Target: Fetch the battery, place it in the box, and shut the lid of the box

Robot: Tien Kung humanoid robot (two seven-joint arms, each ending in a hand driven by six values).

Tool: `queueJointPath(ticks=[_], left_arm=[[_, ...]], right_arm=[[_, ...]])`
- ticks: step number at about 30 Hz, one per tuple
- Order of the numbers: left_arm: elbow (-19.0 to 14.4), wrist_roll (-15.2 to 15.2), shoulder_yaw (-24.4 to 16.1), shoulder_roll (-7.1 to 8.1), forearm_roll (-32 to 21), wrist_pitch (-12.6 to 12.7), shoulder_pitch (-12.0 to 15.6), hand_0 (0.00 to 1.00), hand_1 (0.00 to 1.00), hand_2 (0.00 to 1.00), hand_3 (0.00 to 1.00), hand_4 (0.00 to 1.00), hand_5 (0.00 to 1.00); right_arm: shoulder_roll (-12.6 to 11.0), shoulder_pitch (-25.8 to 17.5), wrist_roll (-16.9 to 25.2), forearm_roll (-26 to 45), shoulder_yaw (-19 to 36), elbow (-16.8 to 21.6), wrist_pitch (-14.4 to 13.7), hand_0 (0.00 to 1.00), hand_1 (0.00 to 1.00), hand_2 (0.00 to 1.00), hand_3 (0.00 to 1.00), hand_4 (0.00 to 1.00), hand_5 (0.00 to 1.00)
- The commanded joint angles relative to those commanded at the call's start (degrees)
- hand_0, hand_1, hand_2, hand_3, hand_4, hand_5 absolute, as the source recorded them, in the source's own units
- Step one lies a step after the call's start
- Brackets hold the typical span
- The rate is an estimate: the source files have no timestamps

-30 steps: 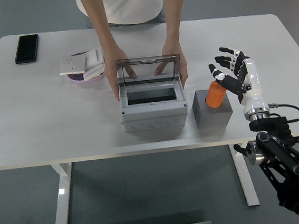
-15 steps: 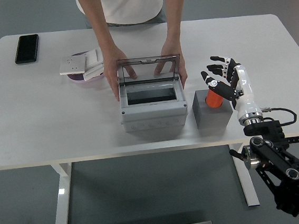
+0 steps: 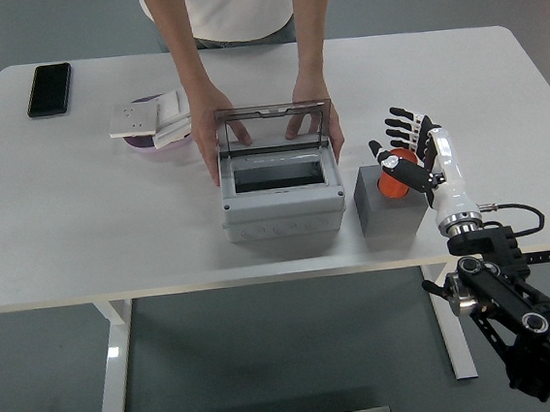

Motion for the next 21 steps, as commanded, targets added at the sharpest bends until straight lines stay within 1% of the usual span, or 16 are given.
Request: queueJointPath(ticks=[13,21], left_arm=[[0.0,0.4,-0.3,0.04,0.8,-0.2,-0.4,0.639,0.745,0.579,0.51,0.398,0.002],[0.0,0.7,-0.7,-0.06,1.4,-0.3,-0.6,0.639,0.745,0.579,0.509,0.402,0.002]], right_arm=[[0.5,-0.1,0.2,-0.1,-0.7,-0.8,-0.6,0.699,0.831,0.84,0.79,0.792,0.062],[0.5,-0.3,0.4,-0.8,-1.1,-1.3,-1.6,0.703,0.83,0.837,0.791,0.79,0.052]])
